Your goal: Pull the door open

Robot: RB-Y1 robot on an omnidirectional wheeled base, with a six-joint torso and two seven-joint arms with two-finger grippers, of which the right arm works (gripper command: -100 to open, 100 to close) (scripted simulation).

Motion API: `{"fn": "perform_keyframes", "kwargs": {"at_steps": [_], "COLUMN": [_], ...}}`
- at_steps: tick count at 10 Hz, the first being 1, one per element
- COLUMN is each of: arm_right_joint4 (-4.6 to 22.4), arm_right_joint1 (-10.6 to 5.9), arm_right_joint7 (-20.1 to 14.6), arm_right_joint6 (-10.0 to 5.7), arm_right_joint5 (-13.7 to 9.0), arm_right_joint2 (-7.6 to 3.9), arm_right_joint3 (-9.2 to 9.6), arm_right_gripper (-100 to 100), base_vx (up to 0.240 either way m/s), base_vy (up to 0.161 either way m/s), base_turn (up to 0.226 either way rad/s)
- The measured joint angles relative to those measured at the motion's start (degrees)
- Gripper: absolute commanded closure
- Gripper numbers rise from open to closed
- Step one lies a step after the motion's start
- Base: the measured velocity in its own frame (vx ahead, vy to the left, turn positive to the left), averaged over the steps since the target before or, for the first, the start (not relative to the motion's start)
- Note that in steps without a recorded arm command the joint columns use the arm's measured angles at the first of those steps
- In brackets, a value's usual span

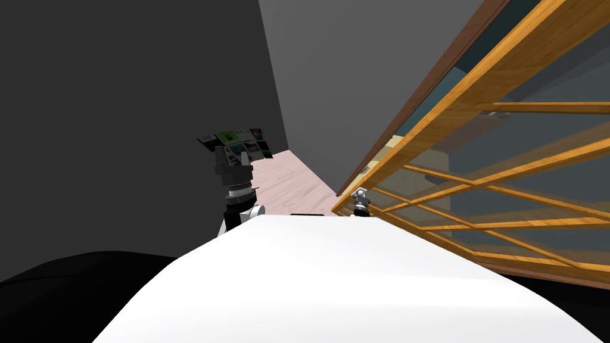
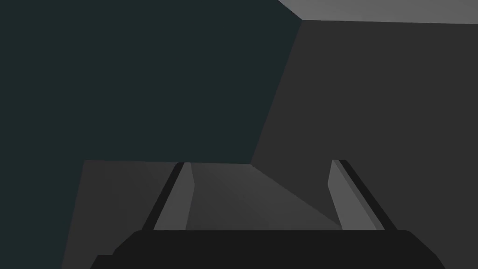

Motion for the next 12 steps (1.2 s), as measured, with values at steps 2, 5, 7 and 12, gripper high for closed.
{"fn": "perform_keyframes", "kwargs": {"at_steps": [2,5,7,12], "arm_right_joint4": [-0.38,-0.57,-1.67,-2.38], "arm_right_joint1": [0.14,0.36,1.04,1.78], "arm_right_joint7": [-1.03,-2.84,-2.99,-5.68], "arm_right_joint6": [-0.10,-0.30,0.17,-0.76], "arm_right_joint5": [0.88,2.36,2.78,4.68], "arm_right_joint2": [-0.40,-1.07,-1.01,-2.50], "arm_right_joint3": [1.44,3.86,4.60,8.04], "arm_right_gripper": [100,100,100,100], "base_vx": [-0.250,-0.255,-0.132,-0.220], "base_vy": [0.013,0.014,0.006,-0.021], "base_turn": [0.061,0.057,0.038,0.062]}}
